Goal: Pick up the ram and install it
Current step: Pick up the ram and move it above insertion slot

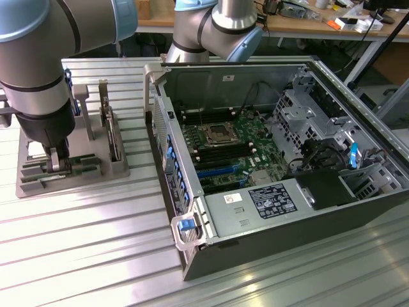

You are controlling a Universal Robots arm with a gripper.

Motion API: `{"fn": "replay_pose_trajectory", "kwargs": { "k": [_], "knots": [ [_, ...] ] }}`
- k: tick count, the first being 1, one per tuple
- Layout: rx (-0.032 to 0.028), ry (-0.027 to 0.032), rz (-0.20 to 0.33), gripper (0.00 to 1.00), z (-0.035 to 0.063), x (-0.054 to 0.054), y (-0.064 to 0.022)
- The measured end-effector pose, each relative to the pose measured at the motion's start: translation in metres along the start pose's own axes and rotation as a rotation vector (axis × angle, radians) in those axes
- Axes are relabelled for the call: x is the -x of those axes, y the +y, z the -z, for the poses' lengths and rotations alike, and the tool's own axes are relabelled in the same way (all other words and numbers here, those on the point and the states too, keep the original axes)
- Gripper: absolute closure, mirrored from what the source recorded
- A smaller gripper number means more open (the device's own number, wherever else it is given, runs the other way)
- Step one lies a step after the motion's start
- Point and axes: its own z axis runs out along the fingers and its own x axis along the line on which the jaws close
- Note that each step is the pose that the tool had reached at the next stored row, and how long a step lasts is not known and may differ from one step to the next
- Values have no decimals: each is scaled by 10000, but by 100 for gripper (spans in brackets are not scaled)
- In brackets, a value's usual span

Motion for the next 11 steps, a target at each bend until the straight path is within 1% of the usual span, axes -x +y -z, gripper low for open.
{"fn": "replay_pose_trajectory", "kwargs": {
  "k": [11],
  "knots": [
    [0, 0, 0, 88, 161, 2, 7]
  ]
}}
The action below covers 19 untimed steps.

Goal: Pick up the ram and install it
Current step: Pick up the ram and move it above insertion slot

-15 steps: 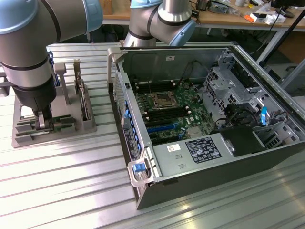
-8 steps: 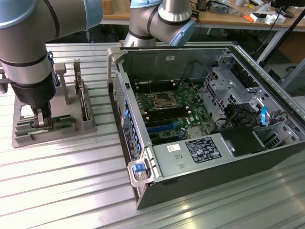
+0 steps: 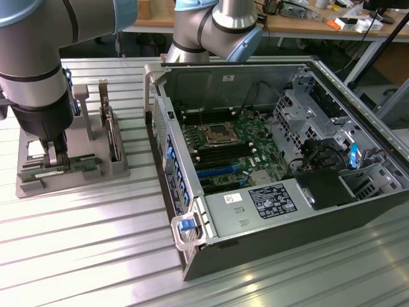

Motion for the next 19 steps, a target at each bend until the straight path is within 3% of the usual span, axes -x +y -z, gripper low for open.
{"fn": "replay_pose_trajectory", "kwargs": {
  "k": [19],
  "knots": [
    [-1, 0, 0, 88, 262, 4, 11]
  ]
}}
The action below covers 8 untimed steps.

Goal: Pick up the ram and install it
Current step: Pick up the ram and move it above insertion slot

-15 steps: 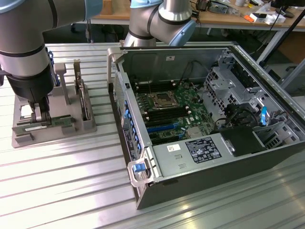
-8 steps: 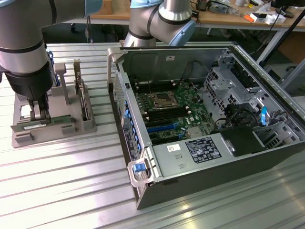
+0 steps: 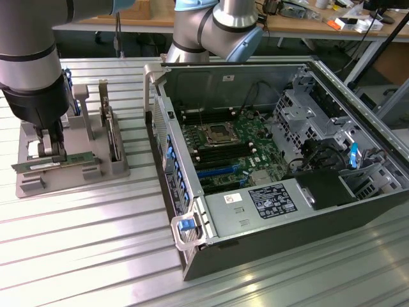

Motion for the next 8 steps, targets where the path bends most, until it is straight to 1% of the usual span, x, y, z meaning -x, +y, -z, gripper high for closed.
{"fn": "replay_pose_trajectory", "kwargs": {
  "k": [3, 8],
  "knots": [
    [1, 0, 0, 88, 68, 1, 3],
    [0, -5, 0, 88, 135, 2, 6]
  ]
}}
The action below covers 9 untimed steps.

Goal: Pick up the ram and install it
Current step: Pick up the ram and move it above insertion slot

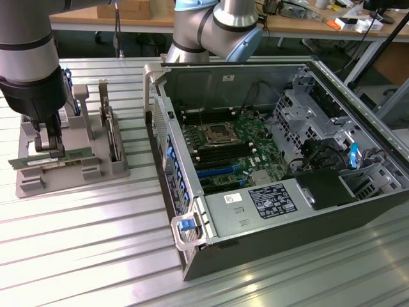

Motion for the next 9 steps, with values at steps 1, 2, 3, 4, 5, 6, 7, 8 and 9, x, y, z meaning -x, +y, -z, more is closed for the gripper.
{"fn": "replay_pose_trajectory", "kwargs": {
  "k": [1, 2, 3, 4, 5, 6, 7, 8, 9],
  "knots": [
    [0, -1, 0, 88, 8, 0, 0],
    [-1, -3, 0, 88, 14, 0, 1],
    [0, -5, 0, 88, 19, 0, 1],
    [0, -5, 0, 88, 23, 0, 1],
    [-1, -6, 0, 88, 29, 1, 1],
    [-1, -8, 0, 88, 35, 1, 2],
    [0, -9, 0, 88, 39, 1, 2],
    [-1, -10, 0, 88, 41, 1, 2],
    [-1, -12, 0, 88, 46, 1, 2]
  ]
}}
